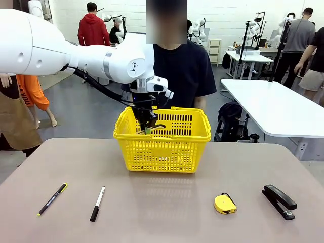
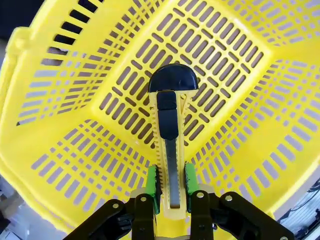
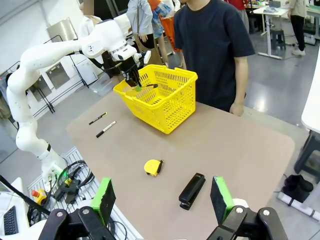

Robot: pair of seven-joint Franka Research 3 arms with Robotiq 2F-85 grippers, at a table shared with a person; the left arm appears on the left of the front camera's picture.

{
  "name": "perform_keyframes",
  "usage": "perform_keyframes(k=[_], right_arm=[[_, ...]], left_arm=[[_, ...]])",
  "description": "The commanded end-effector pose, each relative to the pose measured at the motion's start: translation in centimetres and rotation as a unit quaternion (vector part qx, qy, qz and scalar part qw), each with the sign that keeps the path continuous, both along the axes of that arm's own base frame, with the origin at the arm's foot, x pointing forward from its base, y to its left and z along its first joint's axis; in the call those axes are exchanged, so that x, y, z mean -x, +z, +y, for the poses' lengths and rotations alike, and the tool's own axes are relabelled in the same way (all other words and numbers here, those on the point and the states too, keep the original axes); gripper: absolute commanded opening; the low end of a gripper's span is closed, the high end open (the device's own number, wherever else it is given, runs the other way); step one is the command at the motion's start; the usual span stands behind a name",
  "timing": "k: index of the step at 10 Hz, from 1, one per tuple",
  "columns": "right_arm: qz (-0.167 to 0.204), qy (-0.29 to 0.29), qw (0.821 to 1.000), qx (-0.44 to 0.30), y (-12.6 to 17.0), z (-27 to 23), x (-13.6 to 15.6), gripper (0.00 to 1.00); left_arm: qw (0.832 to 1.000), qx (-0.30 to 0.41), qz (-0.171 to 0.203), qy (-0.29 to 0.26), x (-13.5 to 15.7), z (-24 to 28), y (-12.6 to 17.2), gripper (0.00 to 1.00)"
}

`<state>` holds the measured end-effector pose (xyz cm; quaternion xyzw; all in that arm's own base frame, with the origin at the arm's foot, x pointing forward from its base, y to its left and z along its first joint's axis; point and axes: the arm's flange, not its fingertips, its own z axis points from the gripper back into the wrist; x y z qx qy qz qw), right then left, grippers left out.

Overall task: Place the items the person wants into the basket.
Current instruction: Pick up the item the person points to and place it in the Market Basket.

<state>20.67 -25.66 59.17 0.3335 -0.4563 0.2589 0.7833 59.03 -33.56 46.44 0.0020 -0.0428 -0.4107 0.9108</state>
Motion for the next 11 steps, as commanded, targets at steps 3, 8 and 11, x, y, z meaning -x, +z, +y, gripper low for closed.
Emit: perform_keyframes(k=[3, 8, 11], right_arm=[[-0.016, 0.003, 1.0, -0.008, 0.2, -0.1, -0.2, 1.0], [-0.016, 0.003, 1.0, -0.008, 0.2, -0.1, -0.2, 1.0], [-0.016, 0.003, 1.0, -0.008, 0.2, -0.1, -0.2, 1.0]], left_arm=[[0.999, -0.021, 0.024, 0.004, -0.1, 0.1, -2.2, 0.26], [1.0, -0.009, 0.021, -0.001, 0.1, 0.2, -1.7, 1.0], [1.0, 0.003, 0.025, 0.003, 0.2, 0.4, -0.8, 1.0]])
